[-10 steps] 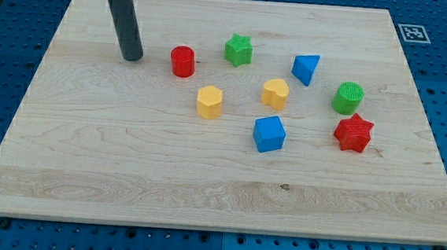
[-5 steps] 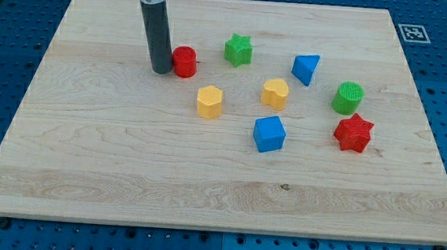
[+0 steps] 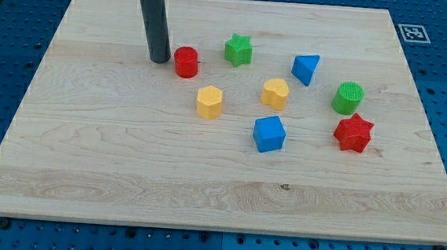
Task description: Place the red circle top to the yellow hexagon
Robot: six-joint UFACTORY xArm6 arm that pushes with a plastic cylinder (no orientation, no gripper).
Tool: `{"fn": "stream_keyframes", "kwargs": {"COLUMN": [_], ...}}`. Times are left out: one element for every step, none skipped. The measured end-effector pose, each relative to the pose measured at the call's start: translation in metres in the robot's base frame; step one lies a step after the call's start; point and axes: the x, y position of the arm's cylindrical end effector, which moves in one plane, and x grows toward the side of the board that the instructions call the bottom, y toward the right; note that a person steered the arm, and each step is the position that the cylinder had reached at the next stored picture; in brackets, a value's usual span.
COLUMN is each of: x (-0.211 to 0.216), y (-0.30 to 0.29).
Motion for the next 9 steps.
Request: {"fn": "stream_keyframes", "kwargs": {"x": [0.000, 0.000, 0.002, 0.007, 0.012, 0.016, 0.022, 0.026, 0.026], "y": [0.012, 0.021, 0.023, 0.023, 0.028, 0.038, 0.043, 0.053, 0.056]}}
